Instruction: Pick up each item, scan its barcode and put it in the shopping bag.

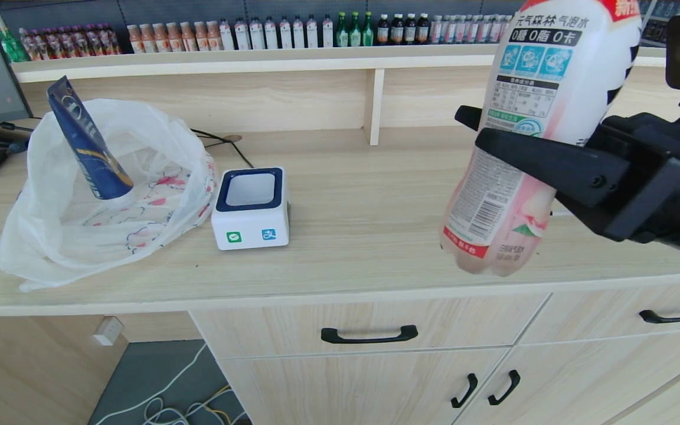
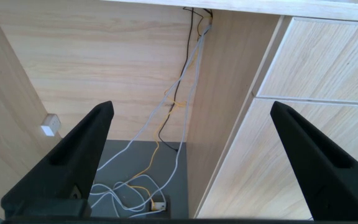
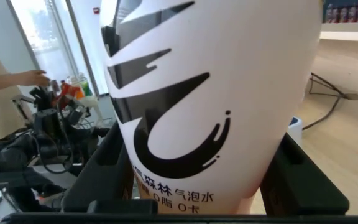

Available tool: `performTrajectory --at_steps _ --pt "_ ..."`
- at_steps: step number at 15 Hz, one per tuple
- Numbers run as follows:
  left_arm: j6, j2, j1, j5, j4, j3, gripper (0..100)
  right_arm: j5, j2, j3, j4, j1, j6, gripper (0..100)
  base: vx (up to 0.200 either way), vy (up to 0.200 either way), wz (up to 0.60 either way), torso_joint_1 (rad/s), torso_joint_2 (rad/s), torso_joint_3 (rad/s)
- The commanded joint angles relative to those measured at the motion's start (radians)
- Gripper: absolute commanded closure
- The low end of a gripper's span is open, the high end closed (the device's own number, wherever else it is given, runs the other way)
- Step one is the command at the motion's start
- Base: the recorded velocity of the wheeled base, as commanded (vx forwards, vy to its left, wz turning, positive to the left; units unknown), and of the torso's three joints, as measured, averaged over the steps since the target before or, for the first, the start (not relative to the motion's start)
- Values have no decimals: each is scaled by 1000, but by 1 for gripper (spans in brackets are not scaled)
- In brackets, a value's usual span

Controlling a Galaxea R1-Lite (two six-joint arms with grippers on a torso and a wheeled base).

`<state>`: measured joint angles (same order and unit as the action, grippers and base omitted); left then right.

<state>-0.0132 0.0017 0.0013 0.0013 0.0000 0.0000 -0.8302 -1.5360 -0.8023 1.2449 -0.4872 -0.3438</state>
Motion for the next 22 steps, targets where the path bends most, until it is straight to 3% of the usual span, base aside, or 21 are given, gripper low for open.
performTrajectory --at_steps 1,5,8,12,18,22 --pt "-1 0 0 0 0 0 0 72 4 38 -1 -5 43 100 0 0 0 0 0 0" --pt "-1 0 0 0 0 0 0 270 39 101 1 -7 123 100 0 0 0 0 0 0" --pt "1 0 0 0 0 0 0 508 68 160 2 -79 213 100 0 0 0 0 0 0" --pt "-2 0 0 0 0 0 0 735 83 181 4 -93 319 100 0 0 0 0 0 0" --pt "-1 0 0 0 0 0 0 842 139 270 4 -90 373 100 0 0 0 0 0 0" --pt "-2 0 0 0 0 0 0 849 140 282 4 -85 370 100 -100 0 0 0 2 1"
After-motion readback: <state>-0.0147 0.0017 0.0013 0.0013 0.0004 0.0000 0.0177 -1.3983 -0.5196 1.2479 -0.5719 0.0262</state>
